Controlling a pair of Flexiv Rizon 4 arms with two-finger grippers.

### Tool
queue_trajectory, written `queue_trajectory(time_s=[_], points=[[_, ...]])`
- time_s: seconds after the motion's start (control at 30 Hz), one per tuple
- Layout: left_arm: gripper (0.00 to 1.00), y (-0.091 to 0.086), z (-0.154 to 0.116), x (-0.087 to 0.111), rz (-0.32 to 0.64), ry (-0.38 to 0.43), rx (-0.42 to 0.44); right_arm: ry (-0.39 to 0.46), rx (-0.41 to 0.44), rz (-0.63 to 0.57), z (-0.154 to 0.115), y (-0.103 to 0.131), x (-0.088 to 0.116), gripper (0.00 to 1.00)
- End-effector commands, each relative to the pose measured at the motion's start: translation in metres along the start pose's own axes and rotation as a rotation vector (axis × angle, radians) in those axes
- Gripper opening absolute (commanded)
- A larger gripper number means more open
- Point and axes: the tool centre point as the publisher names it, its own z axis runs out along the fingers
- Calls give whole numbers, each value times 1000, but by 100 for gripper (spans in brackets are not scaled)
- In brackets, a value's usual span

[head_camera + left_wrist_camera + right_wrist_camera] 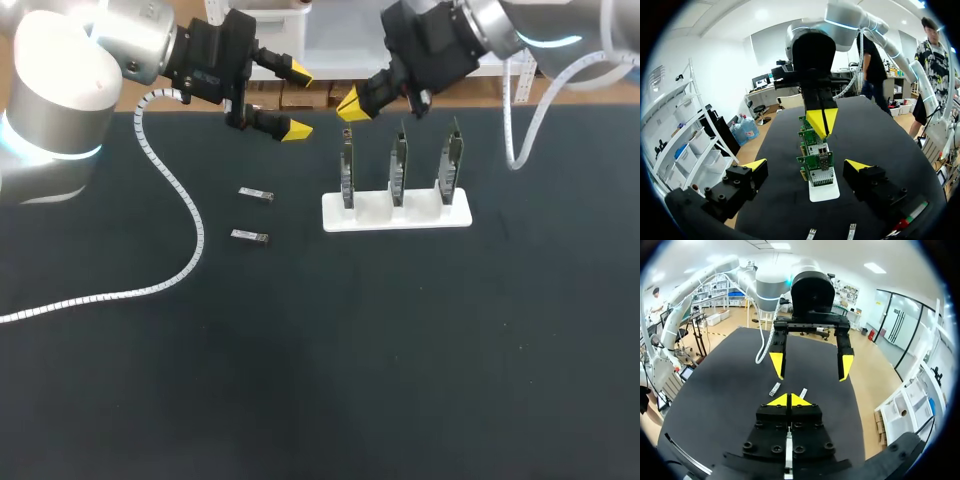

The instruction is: Pick up the optical module with the left hand, and insert it into the network port with the right hand.

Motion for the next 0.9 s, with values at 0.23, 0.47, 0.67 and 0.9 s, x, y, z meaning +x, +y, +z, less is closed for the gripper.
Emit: queue_trajectory(time_s=[0.23,0.47,0.67,0.9], points=[[100,2,0,0,-1,4,5,-20,6,25,9,9,12,0],[100,2,0,0,-1,4,5,-26,1,33,13,10,16,0],[100,2,0,0,-1,4,5,-34,1,26,13,9,15,0],[100,2,0,0,-1,4,5,-23,9,9,9,4,12,0]])
